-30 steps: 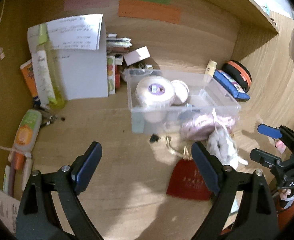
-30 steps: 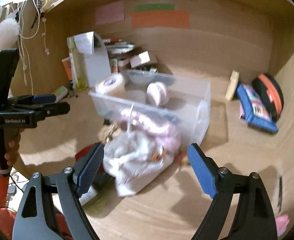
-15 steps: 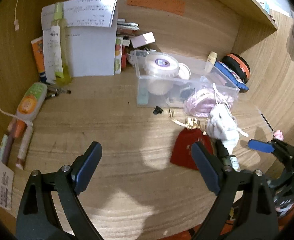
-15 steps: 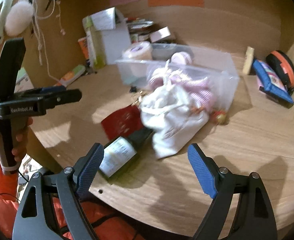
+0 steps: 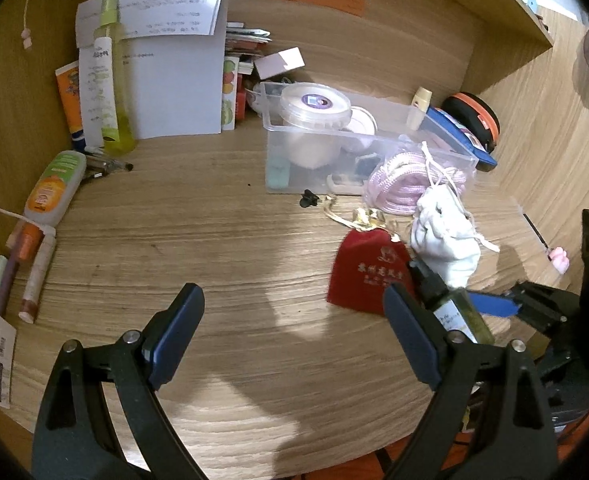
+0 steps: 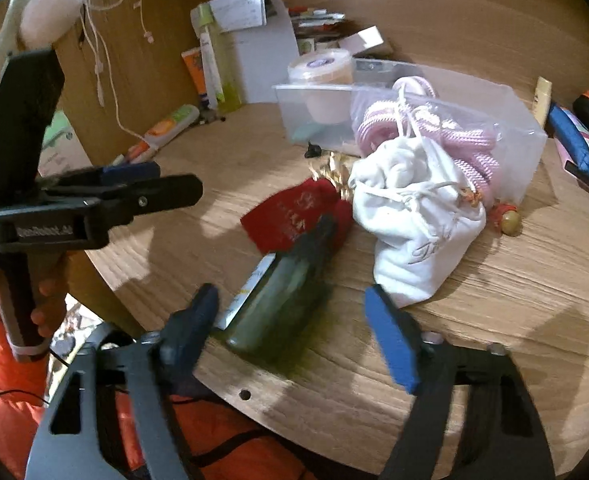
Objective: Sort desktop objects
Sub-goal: 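Move both open tools back toward red pouch and green jar, then grasp green jar with right tool while left tool grasps red velvet pouch, then carry red pouch with left tool while right tool carries green jar to bin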
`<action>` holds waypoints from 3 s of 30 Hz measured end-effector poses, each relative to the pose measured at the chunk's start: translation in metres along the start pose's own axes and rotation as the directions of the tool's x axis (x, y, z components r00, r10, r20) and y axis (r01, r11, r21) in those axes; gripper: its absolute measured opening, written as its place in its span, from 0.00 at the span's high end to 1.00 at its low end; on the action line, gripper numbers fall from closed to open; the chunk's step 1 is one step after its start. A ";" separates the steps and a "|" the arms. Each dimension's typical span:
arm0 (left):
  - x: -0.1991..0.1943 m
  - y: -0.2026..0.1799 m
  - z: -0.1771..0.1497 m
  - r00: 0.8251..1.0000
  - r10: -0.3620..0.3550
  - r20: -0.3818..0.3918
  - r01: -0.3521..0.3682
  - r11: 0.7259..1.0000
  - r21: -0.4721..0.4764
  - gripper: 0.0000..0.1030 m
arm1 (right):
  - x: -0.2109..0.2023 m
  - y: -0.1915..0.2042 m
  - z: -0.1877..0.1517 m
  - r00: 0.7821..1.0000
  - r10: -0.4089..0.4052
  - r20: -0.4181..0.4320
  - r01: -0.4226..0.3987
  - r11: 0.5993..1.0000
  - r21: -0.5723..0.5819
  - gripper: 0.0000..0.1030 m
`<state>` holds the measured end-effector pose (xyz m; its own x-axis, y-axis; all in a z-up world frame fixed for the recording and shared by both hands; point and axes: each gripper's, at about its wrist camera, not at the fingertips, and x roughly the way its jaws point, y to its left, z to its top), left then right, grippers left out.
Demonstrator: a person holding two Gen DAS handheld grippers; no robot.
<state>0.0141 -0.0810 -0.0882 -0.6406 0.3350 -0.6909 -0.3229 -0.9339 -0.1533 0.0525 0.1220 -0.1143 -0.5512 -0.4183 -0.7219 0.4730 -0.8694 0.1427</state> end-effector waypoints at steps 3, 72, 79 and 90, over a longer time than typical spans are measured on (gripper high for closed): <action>0.006 -0.004 0.001 1.000 -0.006 -0.014 0.006 1.000 0.006 0.11 | 0.004 -0.001 -0.001 1.000 -0.015 0.002 0.015 1.000 0.000 0.58; -0.018 -0.022 0.085 0.982 -0.018 0.188 0.007 0.998 0.059 0.67 | -0.099 -0.097 0.076 0.931 -0.109 0.347 0.074 0.991 0.114 0.63; -0.023 -0.023 0.103 0.973 -0.045 0.226 0.036 0.998 0.043 0.67 | -0.097 -0.100 0.092 0.925 -0.095 0.367 0.065 0.994 0.093 0.63; -0.010 -0.025 0.136 0.966 -0.060 0.251 0.051 0.998 0.042 0.67 | -0.079 -0.109 0.117 0.926 -0.078 0.369 0.051 0.995 0.082 0.63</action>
<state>-0.0662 -0.0445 0.0189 -0.7741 0.4112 -0.4813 -0.3846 -0.9094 -0.1584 -0.0360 0.2195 0.0069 -0.8006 -0.4169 -0.4304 0.3866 -0.9082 0.1604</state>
